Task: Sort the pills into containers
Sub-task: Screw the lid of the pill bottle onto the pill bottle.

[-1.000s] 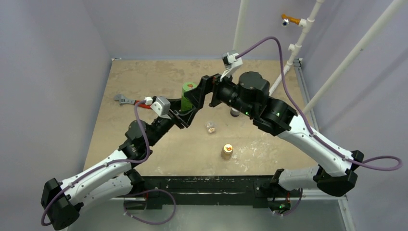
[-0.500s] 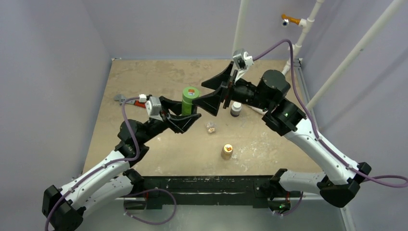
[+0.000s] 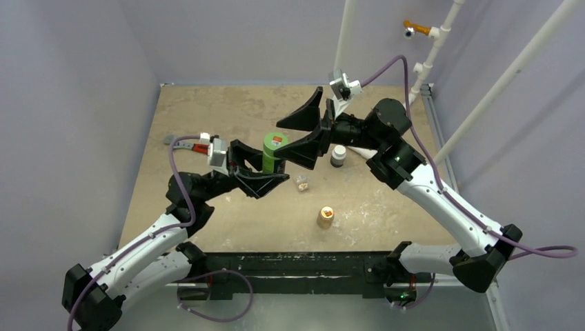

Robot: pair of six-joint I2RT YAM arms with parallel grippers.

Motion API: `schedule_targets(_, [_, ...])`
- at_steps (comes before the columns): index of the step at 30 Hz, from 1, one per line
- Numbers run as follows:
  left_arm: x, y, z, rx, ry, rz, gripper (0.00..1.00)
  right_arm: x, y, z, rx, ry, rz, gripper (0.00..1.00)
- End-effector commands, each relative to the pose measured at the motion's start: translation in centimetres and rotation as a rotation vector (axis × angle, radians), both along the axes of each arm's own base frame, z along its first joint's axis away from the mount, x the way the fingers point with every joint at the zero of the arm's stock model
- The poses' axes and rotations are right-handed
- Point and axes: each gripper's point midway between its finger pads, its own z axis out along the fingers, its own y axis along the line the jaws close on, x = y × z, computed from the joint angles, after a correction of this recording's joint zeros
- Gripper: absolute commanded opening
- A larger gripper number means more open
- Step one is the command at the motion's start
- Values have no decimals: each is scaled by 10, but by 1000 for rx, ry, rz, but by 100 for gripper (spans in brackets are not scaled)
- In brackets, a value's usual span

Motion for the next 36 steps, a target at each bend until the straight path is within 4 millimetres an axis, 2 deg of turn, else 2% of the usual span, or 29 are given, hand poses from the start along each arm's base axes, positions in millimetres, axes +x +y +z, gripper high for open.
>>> schedule_targets(1, [-11, 4, 28, -64, -63, -42, 0, -10, 0, 15, 50, -41, 53, 93])
schedule_targets(18, [-7, 1, 31, -77, -43, -58, 0, -11, 5, 9, 33, -24, 74, 77])
schedule_targets(24, [-6, 1, 30, -76, -38, -59, 0, -10, 7, 6, 21, -17, 67, 67])
schedule_targets(31, [-5, -1, 31, -76, -36, -66, 0, -7, 9, 3, 10, -9, 57, 60])
schedule_targets(36, [-4, -2, 30, -77, -33, -68, 0, -5, 9, 3, 7, -4, 42, 44])
